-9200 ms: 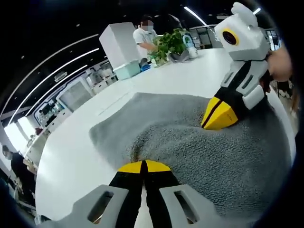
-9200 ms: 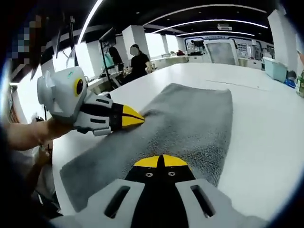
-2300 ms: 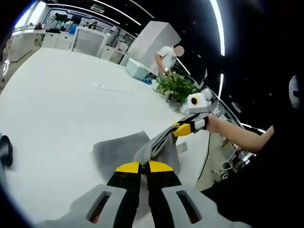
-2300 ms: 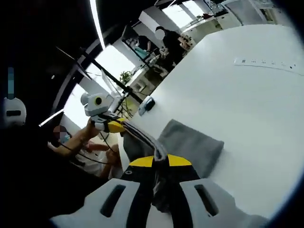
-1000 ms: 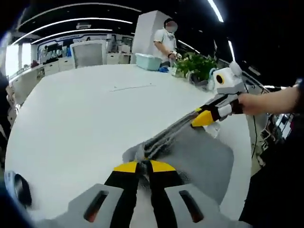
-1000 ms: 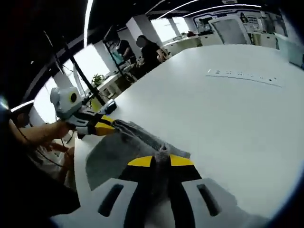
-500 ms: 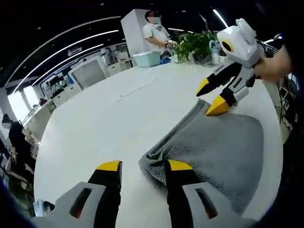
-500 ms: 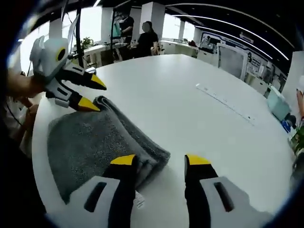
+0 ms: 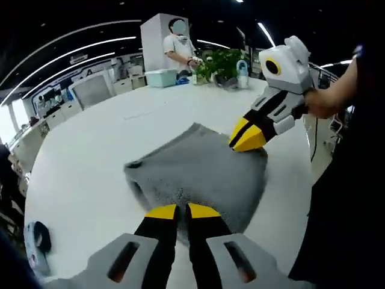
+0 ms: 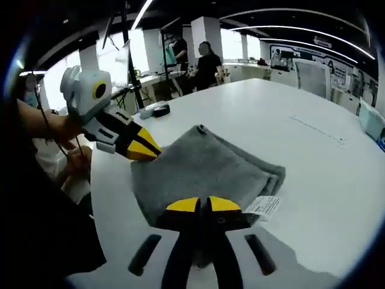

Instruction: Fold the towel on the table until its edges align and the towel forms a compact rectangular stack.

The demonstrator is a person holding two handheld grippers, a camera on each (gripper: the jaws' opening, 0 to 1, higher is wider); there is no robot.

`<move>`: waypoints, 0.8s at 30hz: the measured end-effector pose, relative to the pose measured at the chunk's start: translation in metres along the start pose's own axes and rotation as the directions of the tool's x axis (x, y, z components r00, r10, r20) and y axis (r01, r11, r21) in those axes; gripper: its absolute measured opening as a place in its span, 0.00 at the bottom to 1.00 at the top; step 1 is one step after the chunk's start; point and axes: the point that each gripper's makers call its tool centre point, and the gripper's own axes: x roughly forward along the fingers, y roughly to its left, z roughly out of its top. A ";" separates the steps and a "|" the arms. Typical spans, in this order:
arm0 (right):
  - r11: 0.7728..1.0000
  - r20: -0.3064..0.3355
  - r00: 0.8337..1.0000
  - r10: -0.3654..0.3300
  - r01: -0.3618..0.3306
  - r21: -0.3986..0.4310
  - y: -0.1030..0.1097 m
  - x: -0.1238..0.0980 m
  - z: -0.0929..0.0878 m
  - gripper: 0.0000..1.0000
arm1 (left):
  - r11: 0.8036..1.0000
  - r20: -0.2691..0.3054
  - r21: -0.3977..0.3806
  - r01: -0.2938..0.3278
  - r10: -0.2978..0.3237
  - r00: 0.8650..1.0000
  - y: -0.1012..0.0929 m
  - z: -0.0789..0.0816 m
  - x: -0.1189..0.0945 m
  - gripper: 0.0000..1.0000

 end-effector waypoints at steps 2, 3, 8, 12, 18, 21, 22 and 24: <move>0.999 0.010 0.999 -0.030 0.030 0.009 -0.007 0.003 -0.006 0.17 | 1.000 0.014 -0.028 -0.002 0.002 1.000 0.002 -0.001 0.007 0.08; 0.999 0.025 0.999 -0.031 0.032 -0.010 -0.008 0.003 -0.006 0.17 | 1.000 0.003 -0.016 -0.007 0.007 1.000 0.002 -0.003 0.010 0.09; 0.996 0.043 0.997 -0.065 0.062 0.057 -0.034 0.002 -0.004 0.17 | 1.000 0.019 0.031 0.001 -0.001 1.000 0.000 0.008 0.028 0.09; 0.992 0.057 0.993 -0.105 0.101 0.072 -0.066 -0.003 -0.001 0.19 | 0.999 0.036 -0.007 0.032 -0.032 0.999 0.004 0.023 0.047 0.09; 0.986 0.055 0.987 -0.149 0.145 0.079 -0.120 -0.006 0.007 0.22 | 0.988 0.055 -0.147 0.051 -0.044 0.998 0.014 0.055 0.092 0.09; 0.985 0.046 0.985 -0.166 0.163 0.065 -0.146 -0.004 0.012 0.23 | 0.992 0.052 -0.118 0.046 -0.041 0.998 0.017 0.069 0.109 0.09; 0.985 0.046 0.985 -0.164 0.161 0.062 -0.154 -0.002 0.013 0.23 | 0.993 0.049 -0.106 0.044 -0.039 0.998 0.019 0.073 0.115 0.09; 0.986 0.050 0.986 -0.161 0.158 0.053 -0.163 0.001 0.015 0.22 | 0.992 0.047 -0.117 0.038 -0.033 0.998 0.023 0.076 0.120 0.09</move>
